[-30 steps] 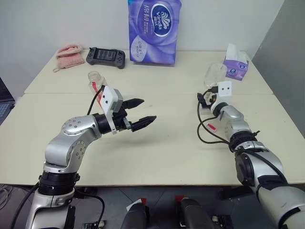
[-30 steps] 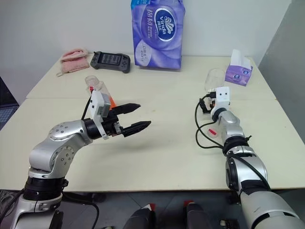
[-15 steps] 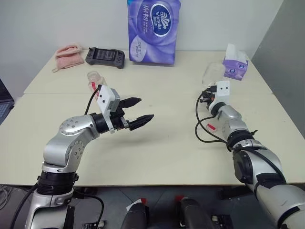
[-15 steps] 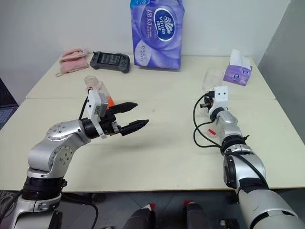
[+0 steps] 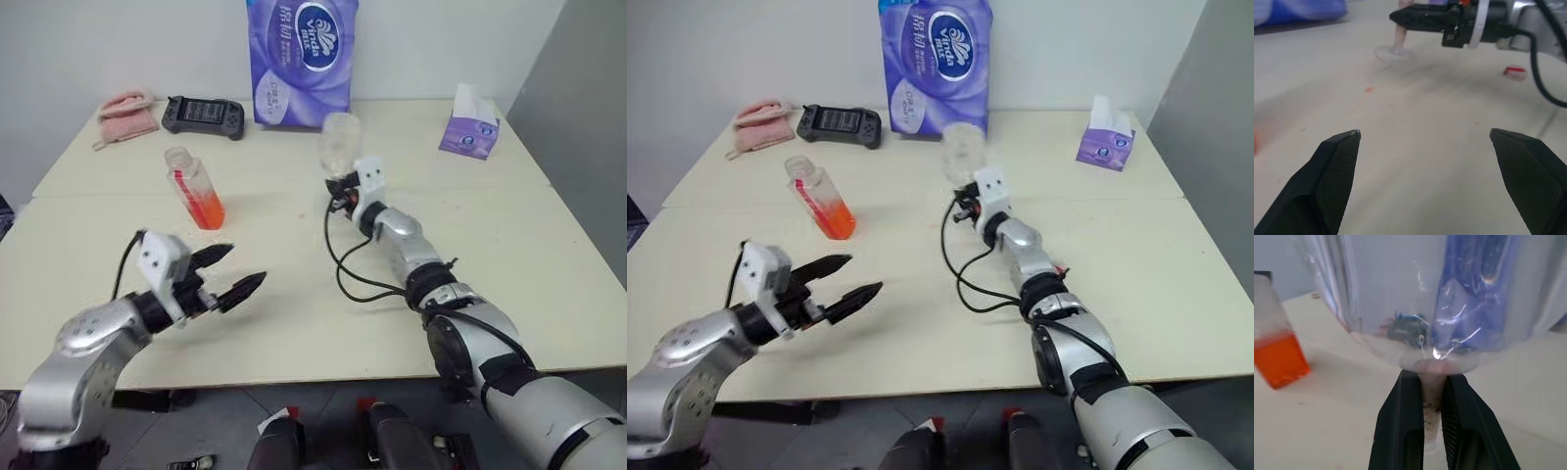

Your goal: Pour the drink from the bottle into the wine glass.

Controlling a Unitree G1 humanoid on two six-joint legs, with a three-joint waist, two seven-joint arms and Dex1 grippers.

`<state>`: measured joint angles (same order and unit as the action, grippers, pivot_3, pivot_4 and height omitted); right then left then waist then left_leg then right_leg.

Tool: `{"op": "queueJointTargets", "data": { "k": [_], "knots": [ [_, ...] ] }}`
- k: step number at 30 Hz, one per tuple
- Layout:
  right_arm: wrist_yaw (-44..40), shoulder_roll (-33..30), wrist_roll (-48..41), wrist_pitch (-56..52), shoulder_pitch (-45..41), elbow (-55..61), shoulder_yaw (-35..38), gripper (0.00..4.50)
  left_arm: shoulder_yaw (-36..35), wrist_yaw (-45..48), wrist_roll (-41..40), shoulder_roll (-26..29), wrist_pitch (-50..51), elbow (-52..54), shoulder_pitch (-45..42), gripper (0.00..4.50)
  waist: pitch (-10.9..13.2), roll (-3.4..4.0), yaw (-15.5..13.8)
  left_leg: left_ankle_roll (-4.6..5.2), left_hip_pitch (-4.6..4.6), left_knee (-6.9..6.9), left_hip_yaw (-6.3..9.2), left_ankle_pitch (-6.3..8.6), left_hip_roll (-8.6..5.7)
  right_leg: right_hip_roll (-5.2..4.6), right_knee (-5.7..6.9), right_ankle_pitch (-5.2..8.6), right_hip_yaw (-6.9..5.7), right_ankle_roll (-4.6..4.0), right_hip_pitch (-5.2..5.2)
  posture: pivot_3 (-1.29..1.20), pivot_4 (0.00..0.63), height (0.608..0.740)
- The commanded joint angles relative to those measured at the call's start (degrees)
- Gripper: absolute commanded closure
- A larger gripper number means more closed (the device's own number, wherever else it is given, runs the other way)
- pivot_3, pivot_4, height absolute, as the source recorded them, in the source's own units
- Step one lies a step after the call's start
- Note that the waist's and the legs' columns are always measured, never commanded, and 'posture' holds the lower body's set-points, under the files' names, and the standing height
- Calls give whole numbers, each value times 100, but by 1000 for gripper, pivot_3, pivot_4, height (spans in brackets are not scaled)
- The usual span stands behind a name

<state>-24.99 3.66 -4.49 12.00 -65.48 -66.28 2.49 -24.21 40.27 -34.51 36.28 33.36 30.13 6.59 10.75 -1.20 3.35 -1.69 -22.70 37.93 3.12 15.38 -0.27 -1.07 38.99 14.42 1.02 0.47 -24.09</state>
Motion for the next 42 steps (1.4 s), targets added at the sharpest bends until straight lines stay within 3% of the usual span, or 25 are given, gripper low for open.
{"op": "queueJointTargets", "data": {
  "k": [1, 10, 32, 42],
  "knots": [
    [-74, 150, 91, 112, -200, -3, -81, 4318, -512, -388, -268, -159, 48, 760, 427, 0, 0, 0, -79, 0, 1, 1, 4, 0, -4, -4, 0, 0, -4, 0, 4, 0, 150, 740],
    [-203, 333, 359, 123, -210, -286, -302, 4318, -873, -955, -586, -509, 44, 1473, 1351, 0, -1, -1, -142, 0, 4, 1, 1, 0, -5, 0, -1, 1, -4, -2, 6, 0, 150, 740],
    [73, 377, 695, -24, 19, -484, -340, 4318, -801, -1215, -971, -200, 232, 1560, 1264, 0, -1, -1, -135, -1, 5, -2, -1, -1, -2, 4, -1, 2, -4, -4, 5, 0, 150, 740],
    [96, 360, 792, 4, 66, -471, -385, 906, -770, -1007, -881, -119, 124, 1334, 1270, 0, -1, -1, -131, -1, 7, -3, -4, -1, -2, 5, -1, 3, -5, -5, 5, 0, 150, 740]
  ]
}}
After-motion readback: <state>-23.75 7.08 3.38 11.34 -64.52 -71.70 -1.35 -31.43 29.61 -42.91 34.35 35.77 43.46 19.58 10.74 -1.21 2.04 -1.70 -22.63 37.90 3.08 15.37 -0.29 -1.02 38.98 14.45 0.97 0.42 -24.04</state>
